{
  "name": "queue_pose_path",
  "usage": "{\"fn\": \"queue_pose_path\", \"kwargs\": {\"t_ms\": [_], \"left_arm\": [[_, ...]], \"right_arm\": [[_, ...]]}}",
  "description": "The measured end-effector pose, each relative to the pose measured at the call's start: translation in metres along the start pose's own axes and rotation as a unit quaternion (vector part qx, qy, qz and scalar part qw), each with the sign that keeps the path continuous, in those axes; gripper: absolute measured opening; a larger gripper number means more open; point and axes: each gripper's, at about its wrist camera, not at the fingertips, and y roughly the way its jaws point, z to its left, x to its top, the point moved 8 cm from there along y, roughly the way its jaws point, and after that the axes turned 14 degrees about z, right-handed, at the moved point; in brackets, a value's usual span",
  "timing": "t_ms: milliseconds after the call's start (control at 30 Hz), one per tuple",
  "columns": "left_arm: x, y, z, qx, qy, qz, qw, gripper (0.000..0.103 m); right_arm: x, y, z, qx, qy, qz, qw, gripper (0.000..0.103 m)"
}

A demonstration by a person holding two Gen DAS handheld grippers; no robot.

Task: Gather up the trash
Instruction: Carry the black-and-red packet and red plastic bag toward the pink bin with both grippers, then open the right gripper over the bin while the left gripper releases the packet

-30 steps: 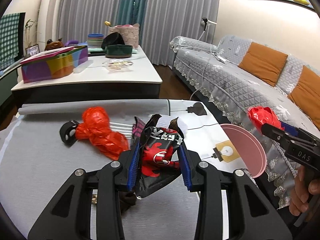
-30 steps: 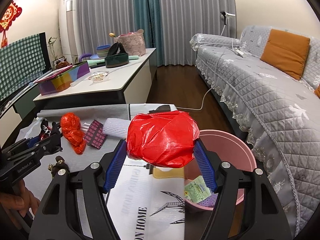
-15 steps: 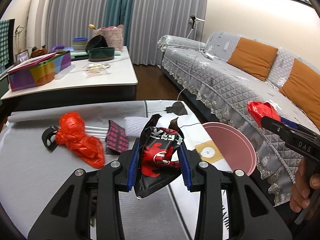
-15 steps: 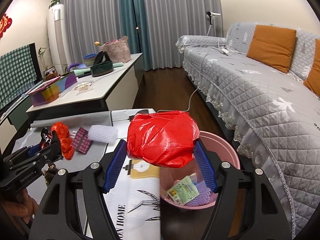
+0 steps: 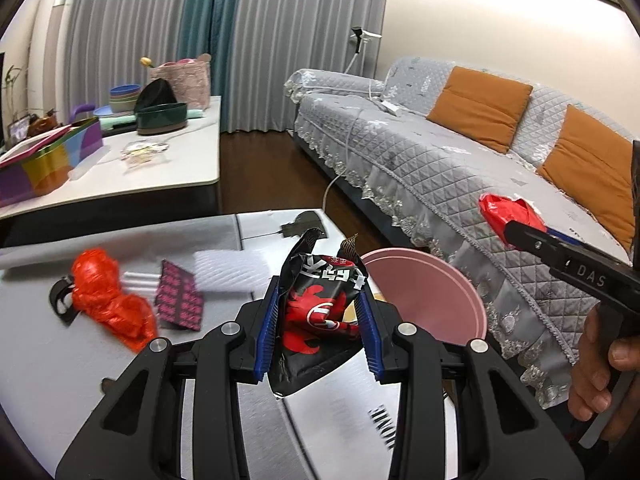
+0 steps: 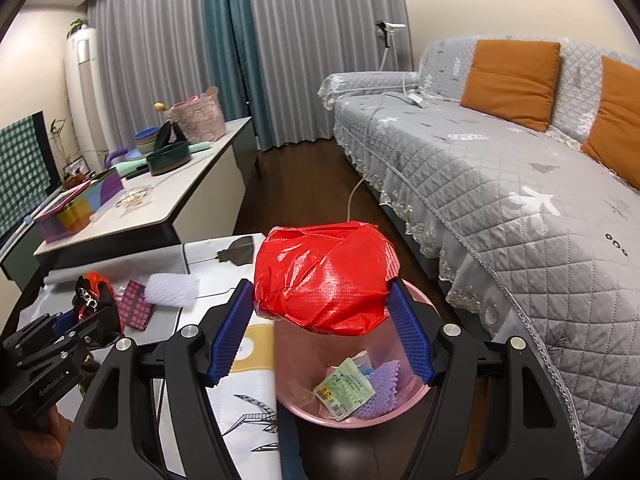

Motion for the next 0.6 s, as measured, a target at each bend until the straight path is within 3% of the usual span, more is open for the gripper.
{"fn": "queue_pose_path", "kwargs": {"t_ms": [600], "left_arm": [[0.035, 0.048, -0.055, -0.041, 0.035, 0.010, 0.9985, 0.036]], "right_arm": [[0.022, 0.013, -0.040, -0.034, 0.034, -0.008, 0.999, 0.068]]}}
